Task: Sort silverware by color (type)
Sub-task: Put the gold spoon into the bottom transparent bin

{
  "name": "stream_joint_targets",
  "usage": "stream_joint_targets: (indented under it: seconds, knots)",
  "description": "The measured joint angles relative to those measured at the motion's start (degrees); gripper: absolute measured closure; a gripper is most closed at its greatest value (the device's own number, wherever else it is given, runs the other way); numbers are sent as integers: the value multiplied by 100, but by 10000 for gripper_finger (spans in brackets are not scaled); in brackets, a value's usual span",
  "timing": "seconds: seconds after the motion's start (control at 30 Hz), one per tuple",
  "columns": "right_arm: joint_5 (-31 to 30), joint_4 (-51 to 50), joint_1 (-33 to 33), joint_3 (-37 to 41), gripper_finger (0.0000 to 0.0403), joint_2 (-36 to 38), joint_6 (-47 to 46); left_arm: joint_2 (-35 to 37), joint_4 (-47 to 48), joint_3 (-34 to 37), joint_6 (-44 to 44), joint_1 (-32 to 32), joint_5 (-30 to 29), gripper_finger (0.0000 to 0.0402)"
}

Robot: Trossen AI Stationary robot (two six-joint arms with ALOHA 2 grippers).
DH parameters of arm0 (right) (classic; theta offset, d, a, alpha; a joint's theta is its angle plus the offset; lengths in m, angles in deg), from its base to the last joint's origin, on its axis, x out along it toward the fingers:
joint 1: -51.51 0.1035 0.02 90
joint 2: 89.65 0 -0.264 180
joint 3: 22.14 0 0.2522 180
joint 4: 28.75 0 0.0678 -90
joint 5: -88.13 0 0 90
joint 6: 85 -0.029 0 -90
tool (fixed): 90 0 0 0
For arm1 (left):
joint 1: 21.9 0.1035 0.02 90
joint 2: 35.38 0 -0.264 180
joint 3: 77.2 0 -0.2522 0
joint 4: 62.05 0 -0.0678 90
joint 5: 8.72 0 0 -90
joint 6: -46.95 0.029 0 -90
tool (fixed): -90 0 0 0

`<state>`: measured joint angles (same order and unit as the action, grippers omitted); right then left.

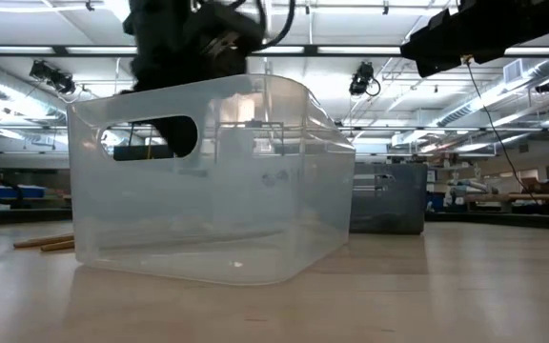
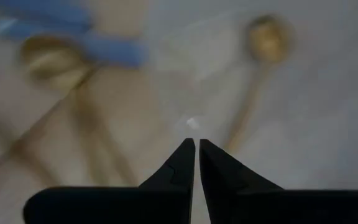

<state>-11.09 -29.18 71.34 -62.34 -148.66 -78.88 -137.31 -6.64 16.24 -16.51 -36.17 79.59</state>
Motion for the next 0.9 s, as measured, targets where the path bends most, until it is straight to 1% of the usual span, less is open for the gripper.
stream_joint_targets:
  seconds: [0.17,0.5,0.6,0.73,0.9]
  knots:
    - [0,-14,3,0,309,0,0,0,828,1,-190,-2,-232,369]
    - [-2,-11,3,0,309,0,2,4,1499,1,-374,-11,-881,369]
    - [-2,-10,3,0,309,0,1,4,1543,9,-463,-9,-1017,369]
    - [-2,-12,3,0,309,0,1,4,1557,9,-370,1,-1154,365]
    - [26,-12,8,0,309,0,-11,2,1591,9,-315,33,-1270,336]
